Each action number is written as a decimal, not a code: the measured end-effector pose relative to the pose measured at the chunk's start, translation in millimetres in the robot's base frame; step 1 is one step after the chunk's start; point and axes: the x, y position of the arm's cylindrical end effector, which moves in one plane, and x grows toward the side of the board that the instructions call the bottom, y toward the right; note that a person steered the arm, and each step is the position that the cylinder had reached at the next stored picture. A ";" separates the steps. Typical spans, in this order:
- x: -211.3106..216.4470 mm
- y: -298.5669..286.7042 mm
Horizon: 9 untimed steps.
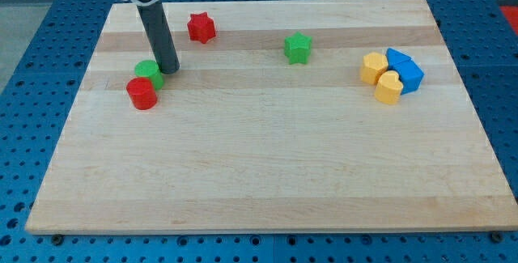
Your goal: Push the red star to the green circle
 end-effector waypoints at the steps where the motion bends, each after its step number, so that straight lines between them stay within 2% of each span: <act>1: -20.6 13.3; 3: -37.7 84.0; 6: -121.9 102.8; 7: -124.1 92.0; 9: -101.3 79.0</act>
